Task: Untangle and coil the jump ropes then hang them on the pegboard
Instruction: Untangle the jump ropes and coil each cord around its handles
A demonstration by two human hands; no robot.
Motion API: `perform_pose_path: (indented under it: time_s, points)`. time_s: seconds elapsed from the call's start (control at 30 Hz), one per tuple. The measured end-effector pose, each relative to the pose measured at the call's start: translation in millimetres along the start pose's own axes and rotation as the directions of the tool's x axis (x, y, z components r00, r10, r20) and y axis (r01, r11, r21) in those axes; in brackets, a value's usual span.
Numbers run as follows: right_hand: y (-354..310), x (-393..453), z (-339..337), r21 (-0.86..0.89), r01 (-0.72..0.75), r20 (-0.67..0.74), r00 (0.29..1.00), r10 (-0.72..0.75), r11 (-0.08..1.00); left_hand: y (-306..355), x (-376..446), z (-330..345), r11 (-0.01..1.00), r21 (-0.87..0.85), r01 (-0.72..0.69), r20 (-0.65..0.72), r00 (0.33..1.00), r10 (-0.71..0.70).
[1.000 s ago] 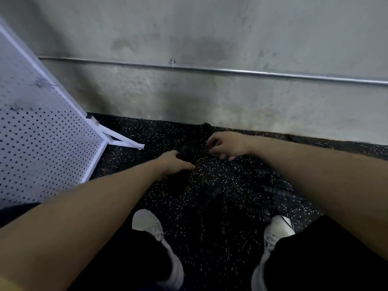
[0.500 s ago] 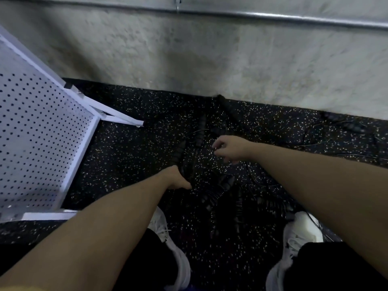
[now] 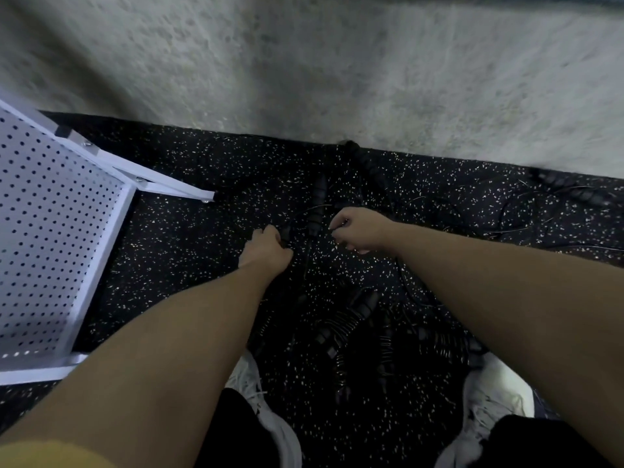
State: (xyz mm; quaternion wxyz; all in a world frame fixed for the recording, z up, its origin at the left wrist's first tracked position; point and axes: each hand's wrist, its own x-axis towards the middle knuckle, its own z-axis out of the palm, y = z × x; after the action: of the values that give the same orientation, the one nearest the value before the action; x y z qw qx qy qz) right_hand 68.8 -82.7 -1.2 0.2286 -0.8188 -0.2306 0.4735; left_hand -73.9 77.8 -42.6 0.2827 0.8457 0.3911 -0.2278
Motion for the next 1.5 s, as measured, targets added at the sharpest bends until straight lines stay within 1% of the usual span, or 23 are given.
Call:
perform_pose_path:
  time_s: [0.1,0.23,0.33,0.4,0.43,0.5,0.57,0.6,0.73,0.77,0.83,0.93,1.03,1.1,1.17,1.23,1.3,1.4,1.43,1.5]
  points:
    - [2.0,5.6,-5.7,0.023,-0.026,0.038,0.999,0.025,0.999,1.8,10.5,6.9,1.000,-0.013,0.024,0.032,0.999,-0.024]
    - [3.1,8.0,-11.0,0.035,-0.024,0.028,0.999,0.023,0.999,2.2,19.8,12.1,0.999,-0.004,0.037,0.046,0.998,-0.037]
    - [3.1,7.7,-13.9,0.054,-0.023,0.008,1.000,0.022,0.998,7.4,20.4,13.5,0.998,-0.037,0.049,0.036,0.998,-0.047]
    - [3.0,6.5,-16.0,0.061,-0.026,0.005,1.000,0.026,0.998,10.7,20.5,15.0,0.999,-0.040,0.029,0.009,1.000,-0.029]
    - [3.8,5.3,-16.6,0.066,-0.030,0.003,1.000,0.029,0.997,11.5,22.3,15.5,1.000,-0.022,0.005,0.006,1.000,-0.005]
    - [5.8,2.8,-17.0,0.078,-0.039,0.002,0.999,0.039,0.996,13.3,27.0,15.7,0.999,0.037,-0.038,0.047,0.998,0.036]
    - [8.4,1.4,-16.9,0.082,-0.045,0.001,0.999,0.045,0.996,17.6,32.9,13.8,0.996,0.082,-0.030,0.095,0.995,0.022]
    - [10.0,0.5,-17.0,0.078,-0.050,0.000,0.999,0.050,0.996,21.2,34.8,11.5,0.995,0.095,-0.017,0.085,0.996,0.009]
    - [12.2,-2.7,-19.4,0.070,-0.073,0.006,0.997,0.072,0.995,35.4,39.7,1.9,0.991,0.132,-0.028,-0.086,0.996,0.039]
    - [10.9,-3.1,-20.5,0.067,-0.072,0.005,0.997,0.072,0.995,37.2,41.3,-1.8,0.994,0.103,-0.047,-0.112,0.992,0.059]
    - [6.3,-6.0,-23.5,0.061,-0.065,-0.008,0.998,0.066,0.996,41.1,41.5,-10.4,0.992,0.005,-0.130,-0.136,0.982,0.129]
    - [-4.1,-14.8,-30.3,0.065,-0.010,-0.092,0.996,0.016,0.998,49.7,32.5,-27.7,0.956,-0.106,-0.274,-0.164,0.953,0.255]
    - [-16.5,-31.8,-41.2,0.060,0.060,-0.187,0.981,-0.048,0.996,66.8,6.8,-52.2,0.906,-0.146,-0.397,-0.191,0.910,0.368]
    - [-25.6,-46.7,-51.4,-0.008,0.090,-0.231,0.969,-0.089,0.996,79.1,-12.0,-70.2,0.865,-0.138,-0.482,-0.211,0.868,0.450]
    - [-36.5,-65.0,-63.9,-0.114,0.118,-0.273,0.951,-0.146,0.986,90.9,-33.0,-89.1,0.815,-0.095,-0.571,-0.193,0.814,0.548]
    - [-48.8,-87.2,-76.7,-0.196,0.141,-0.275,0.942,-0.193,0.970,101.7,-54.7,-106.9,0.767,-0.052,-0.639,-0.172,0.763,0.624]
    - [-62.4,-110.0,-85.8,-0.227,0.164,-0.262,0.939,-0.222,0.960,112.9,-78.2,-125.3,0.729,-0.015,-0.684,-0.185,0.718,0.670]
    - [-81.4,-143.4,-93.3,-0.141,0.203,-0.279,0.931,-0.236,0.969,129.8,-111.0,-148.7,0.707,-0.004,-0.707,-0.206,0.693,0.691]
    - [-88.2,-154.7,-95.0,-0.118,0.223,-0.285,0.926,-0.248,0.968,135.2,-122.3,-155.1,0.697,-0.027,-0.716,-0.222,0.684,0.695]
    - [-102.7,-179.7,-96.8,-0.062,0.271,-0.301,0.913,-0.277,0.961,143.9,-147.8,-166.2,0.666,-0.136,-0.734,-0.255,0.675,0.692]
